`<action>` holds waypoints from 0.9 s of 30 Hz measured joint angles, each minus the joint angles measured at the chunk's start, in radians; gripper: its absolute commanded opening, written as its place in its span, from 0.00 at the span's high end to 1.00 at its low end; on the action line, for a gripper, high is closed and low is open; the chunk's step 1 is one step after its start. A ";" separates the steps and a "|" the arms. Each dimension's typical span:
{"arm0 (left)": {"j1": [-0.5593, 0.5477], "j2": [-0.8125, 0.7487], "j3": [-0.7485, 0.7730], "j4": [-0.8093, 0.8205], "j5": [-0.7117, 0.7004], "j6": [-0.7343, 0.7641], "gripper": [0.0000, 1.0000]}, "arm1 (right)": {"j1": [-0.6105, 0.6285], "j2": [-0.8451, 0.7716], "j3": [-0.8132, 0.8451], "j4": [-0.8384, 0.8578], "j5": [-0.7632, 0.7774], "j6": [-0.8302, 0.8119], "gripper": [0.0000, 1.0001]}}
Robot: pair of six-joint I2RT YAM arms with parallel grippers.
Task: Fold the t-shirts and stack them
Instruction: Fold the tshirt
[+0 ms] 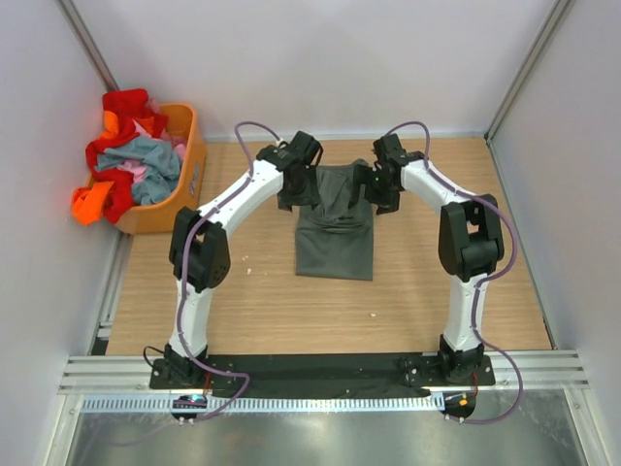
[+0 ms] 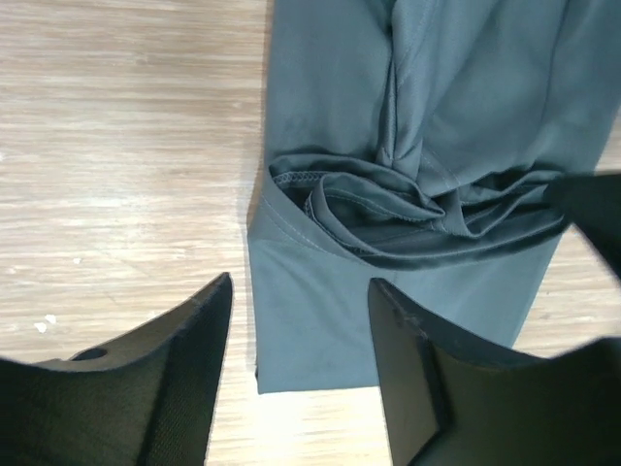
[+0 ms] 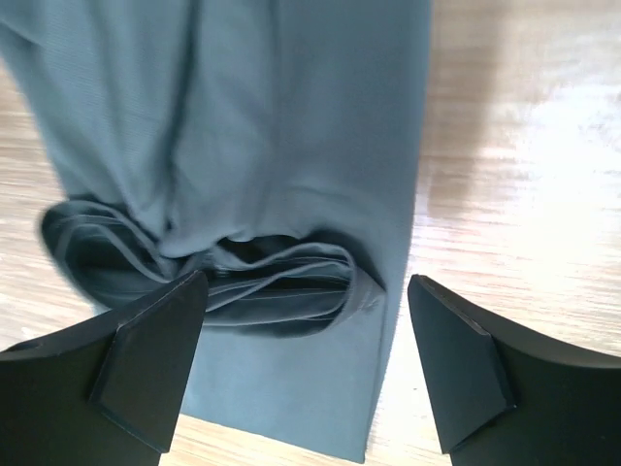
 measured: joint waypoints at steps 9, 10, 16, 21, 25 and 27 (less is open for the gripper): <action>-0.018 -0.216 -0.325 0.141 0.060 0.016 0.76 | 0.009 -0.220 -0.145 0.050 0.008 -0.006 0.69; -0.023 -0.225 -0.351 0.159 0.069 0.018 0.80 | 0.013 -0.271 -0.192 0.062 0.004 -0.004 0.77; -0.055 -0.180 -0.399 0.239 0.103 0.018 0.96 | 0.080 -0.361 -0.361 0.128 -0.024 0.027 0.99; -0.086 -0.098 -0.395 0.295 0.087 0.012 1.00 | 0.149 -0.271 -0.398 0.158 -0.026 0.035 0.99; -0.094 -0.025 -0.367 0.312 0.070 0.010 1.00 | 0.151 -0.217 -0.399 0.173 -0.024 0.038 0.99; -0.094 0.005 -0.349 0.319 0.062 0.007 1.00 | 0.150 -0.191 -0.387 0.171 -0.021 0.037 0.99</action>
